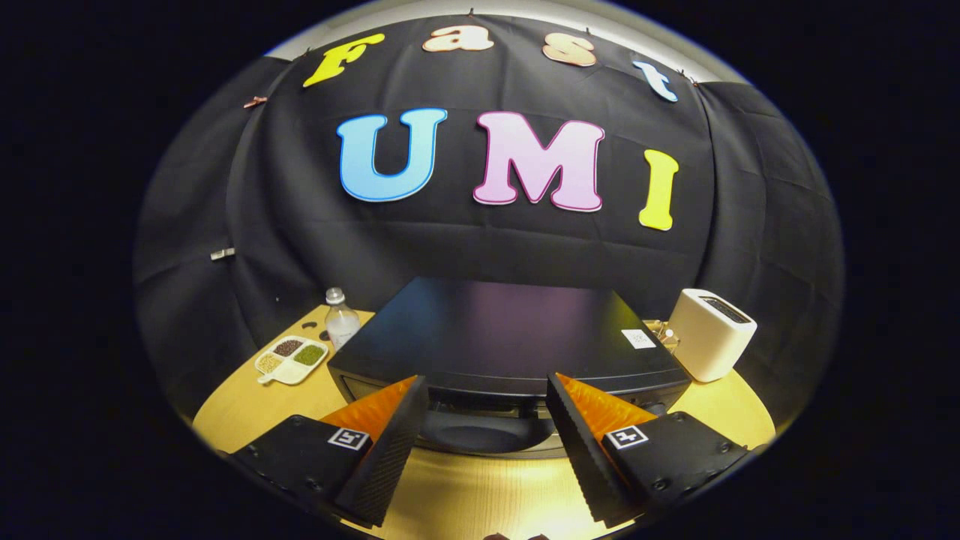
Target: Open the toaster oven, put the food inside, and close the toaster oven door.
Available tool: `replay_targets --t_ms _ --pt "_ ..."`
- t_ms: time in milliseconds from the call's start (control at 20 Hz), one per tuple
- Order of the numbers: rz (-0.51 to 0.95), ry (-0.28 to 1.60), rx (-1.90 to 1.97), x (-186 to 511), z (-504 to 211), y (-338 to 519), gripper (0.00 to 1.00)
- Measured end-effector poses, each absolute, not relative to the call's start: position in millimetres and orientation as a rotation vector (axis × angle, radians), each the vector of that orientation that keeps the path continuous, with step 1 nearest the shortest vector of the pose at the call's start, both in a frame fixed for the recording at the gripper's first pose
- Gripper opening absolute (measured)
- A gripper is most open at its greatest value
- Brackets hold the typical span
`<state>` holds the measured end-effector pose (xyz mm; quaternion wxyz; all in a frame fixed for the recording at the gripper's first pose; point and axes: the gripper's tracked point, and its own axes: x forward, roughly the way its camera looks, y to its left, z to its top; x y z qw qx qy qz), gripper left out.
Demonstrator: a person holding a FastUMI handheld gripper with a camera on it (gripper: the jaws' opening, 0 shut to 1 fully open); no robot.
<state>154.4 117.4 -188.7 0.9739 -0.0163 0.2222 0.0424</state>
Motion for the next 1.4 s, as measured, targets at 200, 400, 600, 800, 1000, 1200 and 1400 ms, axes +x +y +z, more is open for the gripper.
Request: replay_targets --t_ms 200,400,600,800,1000,1200,1400 --pt "0.054 0.473 -0.023 157 -197 112 0.97" --pt "0.03 0.466 -0.004 158 -197 112 0.98" --pt "0.04 0.499 0.047 150 -201 113 0.98" --pt "0.06 0.506 0.053 131 -203 114 0.98" --pt "0.05 0.524 0.055 105 -210 113 0.98" --pt "0.042 0.53 0.052 83 -216 114 0.98" --pt "0.041 0.545 0.057 62 -229 114 0.98"
